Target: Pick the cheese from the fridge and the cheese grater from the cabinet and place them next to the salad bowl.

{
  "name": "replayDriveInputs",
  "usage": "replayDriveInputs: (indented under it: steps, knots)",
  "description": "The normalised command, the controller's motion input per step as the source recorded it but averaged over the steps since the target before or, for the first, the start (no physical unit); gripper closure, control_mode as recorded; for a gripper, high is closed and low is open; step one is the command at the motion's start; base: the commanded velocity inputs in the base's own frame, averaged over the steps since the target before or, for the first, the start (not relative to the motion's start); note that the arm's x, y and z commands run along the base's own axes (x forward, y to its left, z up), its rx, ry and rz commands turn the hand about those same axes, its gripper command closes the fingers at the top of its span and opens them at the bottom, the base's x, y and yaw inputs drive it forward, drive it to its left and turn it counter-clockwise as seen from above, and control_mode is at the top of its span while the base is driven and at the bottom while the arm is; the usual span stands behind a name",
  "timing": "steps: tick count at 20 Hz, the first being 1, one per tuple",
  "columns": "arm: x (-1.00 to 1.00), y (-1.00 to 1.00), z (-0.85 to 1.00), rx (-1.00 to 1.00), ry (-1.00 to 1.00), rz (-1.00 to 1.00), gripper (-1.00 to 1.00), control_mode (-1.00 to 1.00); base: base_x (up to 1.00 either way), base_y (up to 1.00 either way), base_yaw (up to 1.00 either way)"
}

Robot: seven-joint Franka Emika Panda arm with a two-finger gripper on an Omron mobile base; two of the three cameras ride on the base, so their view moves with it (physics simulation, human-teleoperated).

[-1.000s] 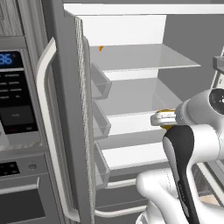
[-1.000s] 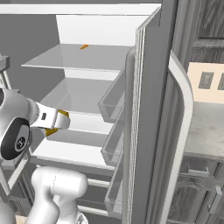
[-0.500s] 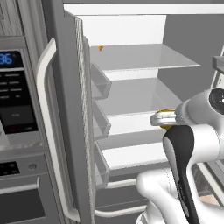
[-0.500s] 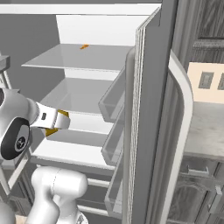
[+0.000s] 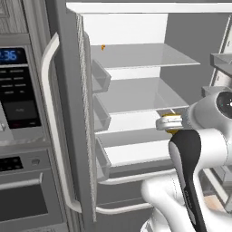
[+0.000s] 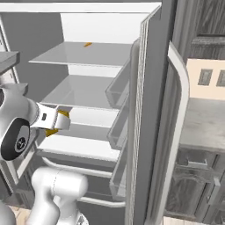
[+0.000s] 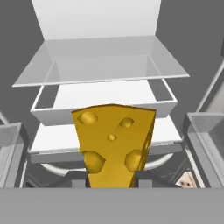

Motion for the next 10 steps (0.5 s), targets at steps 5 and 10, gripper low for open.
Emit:
replayDriveInputs:
  steps: [5, 10]
  knots:
    - [0.00, 0.00, 0.00, 0.00, 0.00, 0.00, 1.00, 1.00, -0.44, 0.00, 0.00]
    - [0.00, 0.00, 0.00, 0.00, 0.00, 0.00, 1.00, 1.00, -0.54, 0.03, 0.00]
